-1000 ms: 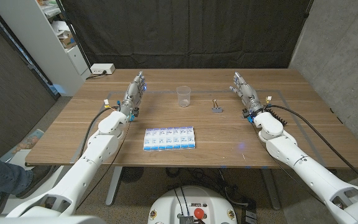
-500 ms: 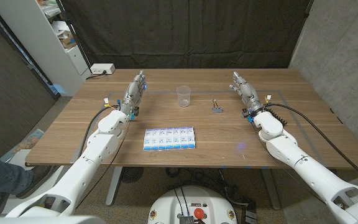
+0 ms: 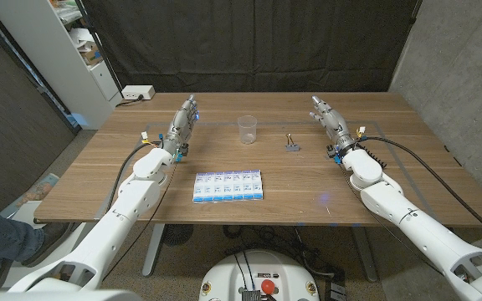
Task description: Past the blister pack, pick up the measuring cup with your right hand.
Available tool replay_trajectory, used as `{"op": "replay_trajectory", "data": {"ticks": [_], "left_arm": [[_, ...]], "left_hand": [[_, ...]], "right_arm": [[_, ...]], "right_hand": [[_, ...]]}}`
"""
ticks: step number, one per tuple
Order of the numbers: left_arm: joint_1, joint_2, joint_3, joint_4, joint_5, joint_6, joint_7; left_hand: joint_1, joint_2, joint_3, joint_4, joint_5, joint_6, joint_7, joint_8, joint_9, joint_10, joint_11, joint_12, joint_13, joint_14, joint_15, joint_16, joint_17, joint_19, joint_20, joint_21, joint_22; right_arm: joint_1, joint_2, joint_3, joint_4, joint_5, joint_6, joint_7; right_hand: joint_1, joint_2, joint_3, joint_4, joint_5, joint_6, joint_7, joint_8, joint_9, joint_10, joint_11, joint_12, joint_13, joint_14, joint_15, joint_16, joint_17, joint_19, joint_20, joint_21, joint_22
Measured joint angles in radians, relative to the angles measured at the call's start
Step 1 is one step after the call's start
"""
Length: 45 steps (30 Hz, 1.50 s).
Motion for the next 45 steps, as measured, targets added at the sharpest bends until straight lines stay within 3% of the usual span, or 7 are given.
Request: {"op": "replay_trajectory", "data": {"ticks": [11,12,17,45], "left_arm": [[0.002,-0.003,0.000,0.004,-0.002,0.000,-0.001],[0.002,-0.003,0.000,0.005,-0.004,-0.005,-0.005],[0.002,-0.004,0.000,0.006,-0.005,-0.008,-0.006],[0.017,0.011,0.003,-0.037,0.004,0.005,0.017]], "left_hand": [[0.000,0.000,-0.003,-0.003,0.000,0.000,0.000,0.000,0.000,0.000,0.000,0.000,0.000,0.000,0.000,0.000,0.000,-0.004,-0.004,0.000,0.000],[0.000,0.000,-0.003,-0.003,0.000,0.000,0.000,0.000,0.000,0.000,0.000,0.000,0.000,0.000,0.000,0.000,0.000,-0.004,-0.004,0.000,0.000],[0.000,0.000,-0.003,-0.003,0.000,0.000,0.000,0.000,0.000,-0.004,0.004,0.000,0.000,0.000,0.000,0.000,0.000,-0.004,-0.004,0.000,0.000],[0.009,-0.001,-0.003,-0.003,0.000,0.000,0.000,0.000,0.000,-0.004,0.004,0.000,0.000,0.000,0.000,0.000,0.000,-0.004,-0.004,0.000,0.000]], "right_arm": [[-0.002,-0.025,-0.008,-0.019,-0.051,-0.025,-0.008],[-0.004,-0.040,-0.012,-0.053,-0.058,-0.029,-0.010],[-0.005,-0.051,-0.016,-0.069,-0.082,-0.042,-0.018],[-0.011,-0.086,-0.027,-0.119,-0.199,-0.070,-0.083]], "right_hand": [[0.005,0.005,-0.001,-0.007,0.007,-0.007,-0.007,0.000,0.000,-0.022,0.000,-0.006,0.000,-0.011,0.000,-0.004,0.000,-0.018,-0.003,0.000,0.000],[0.007,0.007,0.000,-0.008,0.007,-0.007,-0.007,0.000,0.000,-0.024,-0.002,-0.006,0.000,-0.011,0.000,-0.004,0.000,-0.018,-0.003,0.000,0.000],[0.010,0.010,0.000,-0.008,0.007,-0.007,-0.007,0.000,0.000,-0.025,-0.003,-0.006,0.000,-0.014,0.003,-0.004,0.000,-0.023,-0.009,0.001,0.000],[0.043,0.014,0.008,-0.025,0.018,-0.030,-0.012,0.000,0.000,-0.034,-0.001,-0.006,0.000,-0.018,0.007,-0.004,-0.003,-0.023,-0.009,0.001,0.000]]}}
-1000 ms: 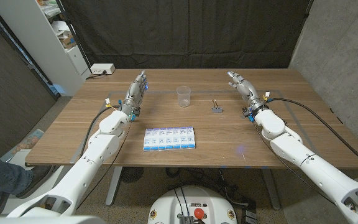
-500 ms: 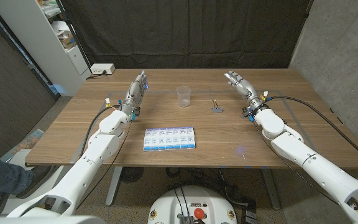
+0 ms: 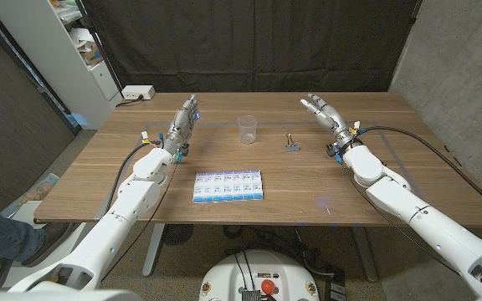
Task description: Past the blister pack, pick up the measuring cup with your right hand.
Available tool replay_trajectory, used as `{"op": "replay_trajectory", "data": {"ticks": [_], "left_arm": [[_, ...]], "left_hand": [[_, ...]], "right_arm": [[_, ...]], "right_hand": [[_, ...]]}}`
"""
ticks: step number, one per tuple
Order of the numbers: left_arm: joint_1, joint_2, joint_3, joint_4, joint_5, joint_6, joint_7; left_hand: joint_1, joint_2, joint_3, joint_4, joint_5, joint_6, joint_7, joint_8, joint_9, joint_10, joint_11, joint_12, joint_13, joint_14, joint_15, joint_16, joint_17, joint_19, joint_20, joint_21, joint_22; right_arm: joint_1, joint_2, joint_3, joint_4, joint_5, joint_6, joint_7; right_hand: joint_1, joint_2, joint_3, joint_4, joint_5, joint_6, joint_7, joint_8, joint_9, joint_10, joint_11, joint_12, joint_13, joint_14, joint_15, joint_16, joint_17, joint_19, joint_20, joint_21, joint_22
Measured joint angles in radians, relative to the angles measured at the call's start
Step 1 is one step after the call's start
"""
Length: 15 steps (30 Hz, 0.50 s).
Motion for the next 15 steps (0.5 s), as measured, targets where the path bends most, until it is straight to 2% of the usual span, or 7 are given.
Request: {"op": "replay_trajectory", "data": {"ticks": [12,15], "left_arm": [[0.011,0.005,0.001,-0.021,0.001,0.005,0.012],[0.014,0.006,0.001,-0.024,0.001,0.005,0.013]], "left_hand": [[0.000,0.000,-0.004,-0.004,0.000,0.000,0.000,0.000,0.000,0.000,0.000,0.000,0.000,-0.002,0.002,0.000,0.000,0.004,0.004,0.000,0.000],[0.000,0.000,-0.004,-0.004,0.000,0.002,0.002,0.000,0.000,0.000,0.000,0.000,0.000,-0.004,0.004,0.000,0.000,0.000,0.000,0.001,0.000]], "right_arm": [[-0.004,-0.012,-0.005,-0.021,-0.050,-0.013,-0.022],[-0.004,-0.013,-0.007,-0.022,-0.063,-0.017,-0.027]], "right_hand": [[0.014,0.004,0.000,-0.008,0.008,-0.002,-0.002,0.000,0.000,-0.004,-0.004,0.000,0.000,-0.006,-0.006,0.000,-0.002,0.000,0.000,0.000,0.000],[0.020,-0.001,0.000,-0.008,0.008,-0.002,-0.002,0.000,0.000,-0.009,0.002,0.000,0.000,-0.005,-0.005,0.000,-0.002,0.000,0.000,0.000,0.000]]}}
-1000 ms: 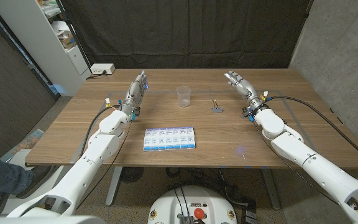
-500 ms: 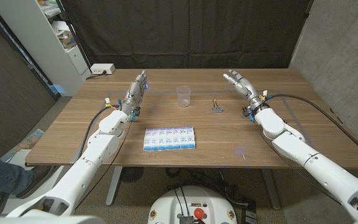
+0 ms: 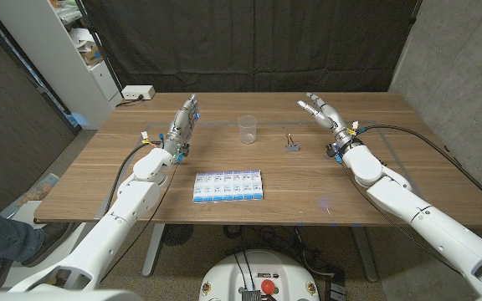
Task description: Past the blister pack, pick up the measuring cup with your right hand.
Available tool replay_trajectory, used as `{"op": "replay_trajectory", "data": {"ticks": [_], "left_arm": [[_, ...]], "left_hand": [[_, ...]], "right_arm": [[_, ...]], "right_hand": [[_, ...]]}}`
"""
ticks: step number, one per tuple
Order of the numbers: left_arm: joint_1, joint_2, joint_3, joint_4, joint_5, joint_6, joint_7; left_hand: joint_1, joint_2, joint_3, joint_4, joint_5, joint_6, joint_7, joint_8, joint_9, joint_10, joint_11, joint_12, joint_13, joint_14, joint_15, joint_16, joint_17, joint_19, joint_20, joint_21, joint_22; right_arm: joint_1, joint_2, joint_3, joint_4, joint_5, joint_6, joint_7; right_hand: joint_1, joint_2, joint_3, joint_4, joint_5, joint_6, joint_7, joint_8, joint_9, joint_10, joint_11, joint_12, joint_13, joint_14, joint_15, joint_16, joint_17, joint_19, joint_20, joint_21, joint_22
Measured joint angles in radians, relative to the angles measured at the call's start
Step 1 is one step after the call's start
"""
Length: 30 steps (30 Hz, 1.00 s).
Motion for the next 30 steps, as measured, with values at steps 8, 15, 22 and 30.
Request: {"op": "replay_trajectory", "data": {"ticks": [8,15,22,30], "left_arm": [[0.006,0.006,0.000,-0.008,0.000,0.000,0.003],[0.006,0.009,-0.001,-0.008,-0.004,0.002,0.002],[0.003,0.010,-0.001,-0.003,-0.005,0.002,-0.004],[0.002,0.011,-0.001,0.001,-0.007,0.002,-0.010]], "left_hand": [[0.000,0.000,0.000,0.000,0.000,0.002,0.002,0.000,0.000,0.001,0.007,0.000,0.000,0.005,0.005,0.000,0.000,0.000,0.000,0.003,0.000],[0.005,0.005,0.000,0.000,0.000,0.002,0.002,0.000,0.000,0.001,0.007,0.000,0.000,0.005,0.005,0.000,0.000,0.000,0.000,0.003,0.000],[0.005,0.005,0.000,0.000,0.000,0.002,0.002,0.000,0.000,0.001,0.007,0.000,0.000,0.005,0.005,0.000,0.000,0.000,0.000,0.003,0.000],[0.005,0.005,0.000,0.000,0.000,0.001,0.001,0.000,0.000,0.001,0.007,0.000,0.000,0.005,0.005,0.000,0.000,0.000,0.000,0.003,0.000]], "right_arm": [[0.006,0.001,-0.011,-0.002,-0.029,-0.007,-0.012],[0.011,0.007,-0.021,0.000,-0.053,-0.014,-0.025],[0.014,0.010,-0.028,0.000,-0.080,-0.023,-0.040],[0.017,0.011,-0.037,-0.008,-0.109,-0.036,-0.055]], "right_hand": [[0.009,0.002,-0.001,-0.007,0.000,0.000,0.000,0.000,0.000,0.000,0.000,0.000,0.000,0.000,0.000,0.000,0.000,0.000,0.000,0.000,0.000],[0.021,0.000,0.003,-0.011,0.007,-0.004,0.004,0.000,0.000,0.000,0.000,0.000,0.000,-0.004,0.004,0.000,0.000,-0.004,-0.004,0.000,0.000],[0.021,0.000,-0.001,-0.015,0.008,-0.005,0.005,0.000,0.000,0.000,0.000,0.000,0.000,-0.005,0.005,0.000,0.000,-0.004,-0.004,0.000,0.000],[0.034,-0.002,0.003,-0.019,0.008,-0.005,0.005,0.000,0.000,0.000,0.000,0.000,0.000,-0.005,0.005,0.000,0.000,-0.004,-0.004,0.000,0.000]]}}
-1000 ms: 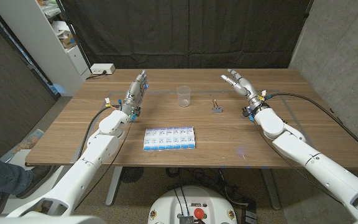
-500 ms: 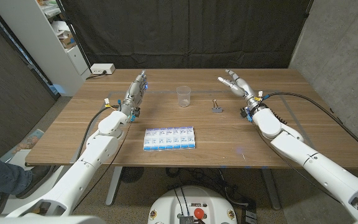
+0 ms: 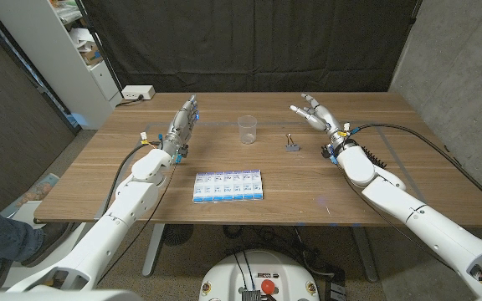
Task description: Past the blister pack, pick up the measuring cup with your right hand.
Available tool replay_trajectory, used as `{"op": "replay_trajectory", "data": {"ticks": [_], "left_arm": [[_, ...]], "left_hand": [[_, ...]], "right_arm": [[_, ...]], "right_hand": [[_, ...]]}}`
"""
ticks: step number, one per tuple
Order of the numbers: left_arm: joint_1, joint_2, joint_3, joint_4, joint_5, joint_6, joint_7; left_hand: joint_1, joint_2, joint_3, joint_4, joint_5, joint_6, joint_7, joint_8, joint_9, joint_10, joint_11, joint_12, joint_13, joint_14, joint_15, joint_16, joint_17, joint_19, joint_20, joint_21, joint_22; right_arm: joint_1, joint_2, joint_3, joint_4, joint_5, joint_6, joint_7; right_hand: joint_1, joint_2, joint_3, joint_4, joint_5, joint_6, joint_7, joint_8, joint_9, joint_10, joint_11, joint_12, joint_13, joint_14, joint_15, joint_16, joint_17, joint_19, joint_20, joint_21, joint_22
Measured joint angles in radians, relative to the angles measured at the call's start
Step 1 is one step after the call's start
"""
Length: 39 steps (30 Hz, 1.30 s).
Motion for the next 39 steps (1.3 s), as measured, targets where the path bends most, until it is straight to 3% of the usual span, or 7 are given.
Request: {"op": "replay_trajectory", "data": {"ticks": [39], "left_arm": [[0.002,0.007,-0.007,-0.005,-0.005,-0.015,-0.007]], "left_hand": [[0.004,0.004,-0.003,-0.003,0.000,0.000,0.000,0.000,0.000,0.000,0.000,0.000,0.000,0.000,0.000,0.000,0.000,0.000,0.000,0.000,0.000]], "right_arm": [[0.019,-0.011,-0.035,-0.054,-0.112,-0.095,-0.027]], "right_hand": [[0.031,-0.004,-0.003,-0.011,0.011,-0.005,-0.006,0.000,0.000,0.000,0.000,0.006,0.000,0.004,-0.004,0.000,0.000,0.000,0.000,0.000,0.000]]}}
